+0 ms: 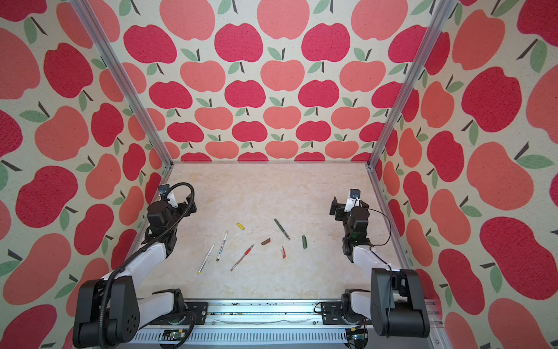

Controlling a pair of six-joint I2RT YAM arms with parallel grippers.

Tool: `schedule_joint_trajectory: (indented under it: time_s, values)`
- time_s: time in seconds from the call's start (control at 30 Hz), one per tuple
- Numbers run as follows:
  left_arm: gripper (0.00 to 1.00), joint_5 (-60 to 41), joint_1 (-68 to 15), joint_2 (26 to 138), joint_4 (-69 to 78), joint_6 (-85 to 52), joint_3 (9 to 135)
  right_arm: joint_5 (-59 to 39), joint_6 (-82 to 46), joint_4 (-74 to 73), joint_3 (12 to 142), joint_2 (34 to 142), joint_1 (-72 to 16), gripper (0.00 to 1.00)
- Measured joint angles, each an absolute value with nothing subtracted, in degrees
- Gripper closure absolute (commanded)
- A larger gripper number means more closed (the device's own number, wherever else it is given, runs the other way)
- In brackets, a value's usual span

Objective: Insert the pens into the pen caps
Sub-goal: 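Move left gripper toward the green fountain pen while right arm moves forward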

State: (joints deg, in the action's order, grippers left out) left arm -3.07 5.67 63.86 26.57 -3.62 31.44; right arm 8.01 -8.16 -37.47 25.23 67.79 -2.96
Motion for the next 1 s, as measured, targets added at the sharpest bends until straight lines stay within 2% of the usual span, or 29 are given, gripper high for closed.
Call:
schedule_joint_trajectory:
  time_s: [0.17, 0.33, 0.6, 0.83, 0.93, 1.0]
  values:
    - [0.01, -13.4, 5.2, 55.4, 20.3, -2.4, 36.6, 0.3, -18.8, -28.2, 32.6, 63.9, -0.3, 0.01]
    - [0.01, -18.0, -6.2, 60.0, 12.6, 5.9, 43.2, -7.9, -23.6, -12.8, 42.2, 65.6, -0.4, 0.01]
    - [0.01, -18.8, -28.4, 79.7, -4.9, 26.9, 58.2, -12.6, -25.6, 7.2, 46.1, 63.4, -0.4, 0.01]
    - [0.0, -16.9, -38.2, 94.9, -14.2, 35.2, 65.1, -12.8, -25.6, 14.5, 46.1, 62.4, -0.3, 0.01]
    - [0.01, -15.9, -41.1, 103.1, -19.5, 36.0, 73.5, -12.7, -25.6, 15.2, 46.1, 62.4, -0.3, 0.01]
    - [0.05, -15.3, -42.7, 109.3, -23.8, 36.1, 80.9, -12.5, -25.6, 15.2, 46.1, 62.4, -0.2, 0.01]
